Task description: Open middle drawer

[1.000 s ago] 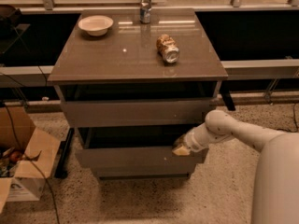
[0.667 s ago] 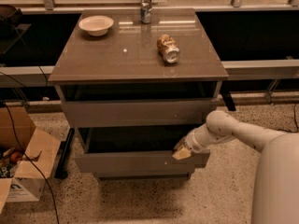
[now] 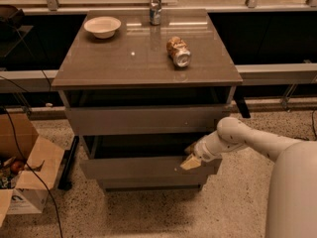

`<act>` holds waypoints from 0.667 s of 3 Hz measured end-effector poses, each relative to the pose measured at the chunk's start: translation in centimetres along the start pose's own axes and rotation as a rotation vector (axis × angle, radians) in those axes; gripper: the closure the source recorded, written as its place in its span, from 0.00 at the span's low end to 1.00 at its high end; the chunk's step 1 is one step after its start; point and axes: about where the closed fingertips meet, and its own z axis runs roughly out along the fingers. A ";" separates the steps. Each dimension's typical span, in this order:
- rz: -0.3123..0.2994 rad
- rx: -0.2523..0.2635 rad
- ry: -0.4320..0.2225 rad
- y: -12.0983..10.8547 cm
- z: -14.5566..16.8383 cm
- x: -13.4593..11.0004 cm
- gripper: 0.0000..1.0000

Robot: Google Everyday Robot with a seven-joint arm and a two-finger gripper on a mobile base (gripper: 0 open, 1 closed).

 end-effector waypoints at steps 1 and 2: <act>0.024 -0.041 0.048 0.6 1.0 2.2 0.02; 0.029 -0.101 0.097 1.3 1.6 3.4 0.25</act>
Offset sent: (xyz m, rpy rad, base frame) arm -0.0355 -0.0245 -0.0535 -0.1133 0.2385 0.0953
